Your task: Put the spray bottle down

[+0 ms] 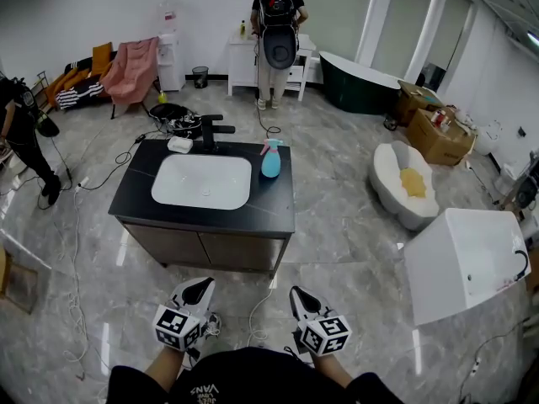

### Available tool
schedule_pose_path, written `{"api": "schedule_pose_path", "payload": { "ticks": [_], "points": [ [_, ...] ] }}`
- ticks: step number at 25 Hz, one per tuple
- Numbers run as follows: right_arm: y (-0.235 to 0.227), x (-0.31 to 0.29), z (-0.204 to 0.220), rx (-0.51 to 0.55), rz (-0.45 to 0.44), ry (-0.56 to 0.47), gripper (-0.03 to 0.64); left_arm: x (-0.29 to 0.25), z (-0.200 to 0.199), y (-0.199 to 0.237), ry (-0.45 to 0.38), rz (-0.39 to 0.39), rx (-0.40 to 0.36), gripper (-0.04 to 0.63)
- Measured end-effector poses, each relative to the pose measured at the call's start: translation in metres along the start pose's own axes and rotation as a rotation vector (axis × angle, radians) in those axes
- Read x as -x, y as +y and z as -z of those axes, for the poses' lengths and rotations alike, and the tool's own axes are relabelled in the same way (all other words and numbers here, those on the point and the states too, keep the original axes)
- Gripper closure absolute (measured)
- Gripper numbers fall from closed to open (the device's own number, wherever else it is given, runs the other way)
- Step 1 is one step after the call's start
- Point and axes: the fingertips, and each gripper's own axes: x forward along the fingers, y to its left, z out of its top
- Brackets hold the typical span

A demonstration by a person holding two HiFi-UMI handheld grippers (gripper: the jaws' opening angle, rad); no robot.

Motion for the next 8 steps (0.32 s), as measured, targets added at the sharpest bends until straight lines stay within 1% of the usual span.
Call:
{"api": "schedule_pose_path", "payload": {
  "ticks": [8],
  "points": [
    [-0.002,0.014,0.0,0.006,-0.019,-0.008,0.615,0.002,0.001,-0.019,-0.003,-0.004,-0.002,0.575]
  ]
}}
